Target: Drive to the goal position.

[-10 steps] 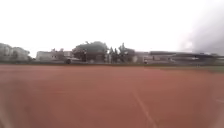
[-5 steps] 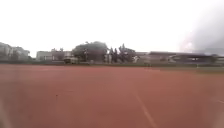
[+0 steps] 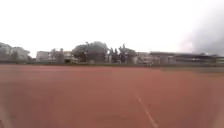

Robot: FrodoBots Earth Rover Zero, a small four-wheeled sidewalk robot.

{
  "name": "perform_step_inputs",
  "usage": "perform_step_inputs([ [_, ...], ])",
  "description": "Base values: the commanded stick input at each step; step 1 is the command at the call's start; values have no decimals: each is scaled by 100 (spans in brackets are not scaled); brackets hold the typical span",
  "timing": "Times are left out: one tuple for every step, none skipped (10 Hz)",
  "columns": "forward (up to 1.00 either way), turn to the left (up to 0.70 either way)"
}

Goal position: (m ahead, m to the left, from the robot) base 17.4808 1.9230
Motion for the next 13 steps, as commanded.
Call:
perform_step_inputs([
  [30,0],
  [30,0],
  [30,0],
  [30,0],
  [30,0],
  [30,0],
  [30,0],
  [30,0],
  [30,0],
  [30,0],
  [30,0],
  [30,0],
  [30,0],
])
